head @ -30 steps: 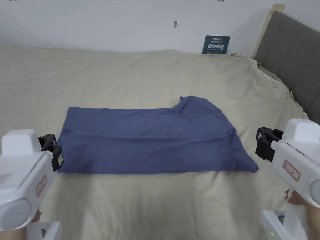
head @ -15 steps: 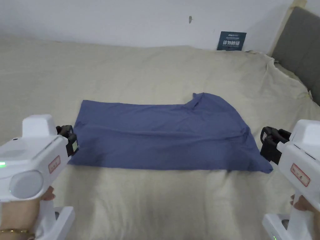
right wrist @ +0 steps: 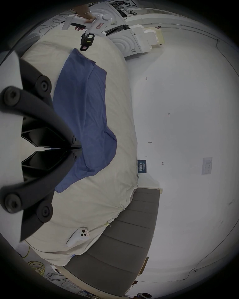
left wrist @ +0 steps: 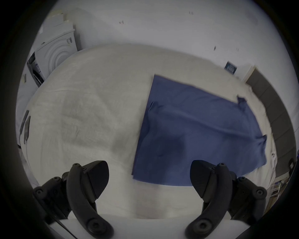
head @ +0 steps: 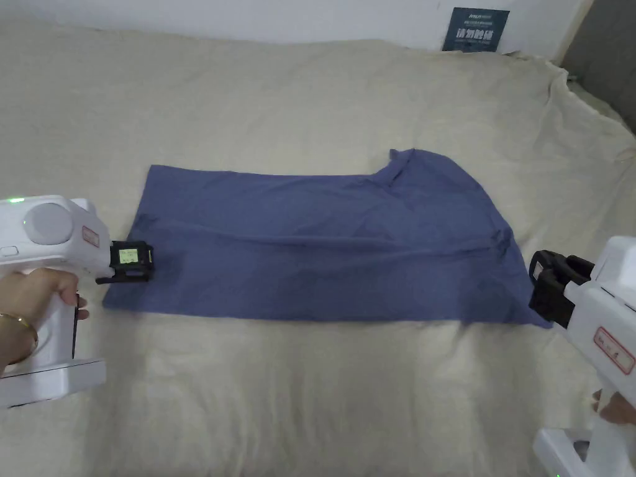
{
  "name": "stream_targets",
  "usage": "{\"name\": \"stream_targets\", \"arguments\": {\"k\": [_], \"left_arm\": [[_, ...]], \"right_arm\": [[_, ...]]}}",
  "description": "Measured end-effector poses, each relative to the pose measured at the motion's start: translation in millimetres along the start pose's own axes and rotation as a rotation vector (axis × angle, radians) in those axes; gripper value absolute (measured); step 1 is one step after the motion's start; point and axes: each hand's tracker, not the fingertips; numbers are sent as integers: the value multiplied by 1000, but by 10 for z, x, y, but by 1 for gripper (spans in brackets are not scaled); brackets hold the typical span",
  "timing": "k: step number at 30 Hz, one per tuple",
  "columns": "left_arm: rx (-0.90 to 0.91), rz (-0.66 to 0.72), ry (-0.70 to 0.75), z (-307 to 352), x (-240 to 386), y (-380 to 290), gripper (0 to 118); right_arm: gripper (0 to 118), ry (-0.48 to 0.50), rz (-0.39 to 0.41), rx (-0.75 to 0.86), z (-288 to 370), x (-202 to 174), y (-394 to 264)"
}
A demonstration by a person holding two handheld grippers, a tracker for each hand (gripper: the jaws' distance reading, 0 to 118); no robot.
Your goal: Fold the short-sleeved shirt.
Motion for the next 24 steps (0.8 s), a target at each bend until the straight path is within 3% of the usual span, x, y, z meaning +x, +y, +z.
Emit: {"name": "stream_targets", "arguments": {"k": [4, 6, 7, 8, 9, 13, 16, 18, 21, 24], "left_arm": [[-39, 14, 21, -192, 30, -23, 89], [-61, 18, 33, -275, 38, -39, 66], [-68, 17, 30, -305, 38, -60, 45], [-85, 18, 29, -334, 44, -85, 12], [-97, 20, 15, -345, 44, -118, 4], [-71, 9, -6, -298, 12, -156, 0], [1, 94, -55, -135, -66, -130, 0], [58, 86, -69, -2, -89, -124, 0], [100, 116, -105, 158, -125, -128, 0], [118, 135, -117, 225, -132, -135, 0]], "right_arm": [[0, -9, -1, -29, -73, 25, -37], [0, -11, -1, -37, -96, 38, -49], [0, -13, 0, -42, -106, 45, -50], [0, -16, 2, -44, -112, 50, -52], [0, -19, 4, -47, -115, 53, -55], [0, -23, -6, -59, -160, 115, -34], [0, -28, -17, -78, -236, 195, 54], [0, -22, -55, -106, -340, 299, 149], [0, -29, -89, -170, -623, 476, 323], [4, -13, -131, -340, -1018, 660, 457]]}}
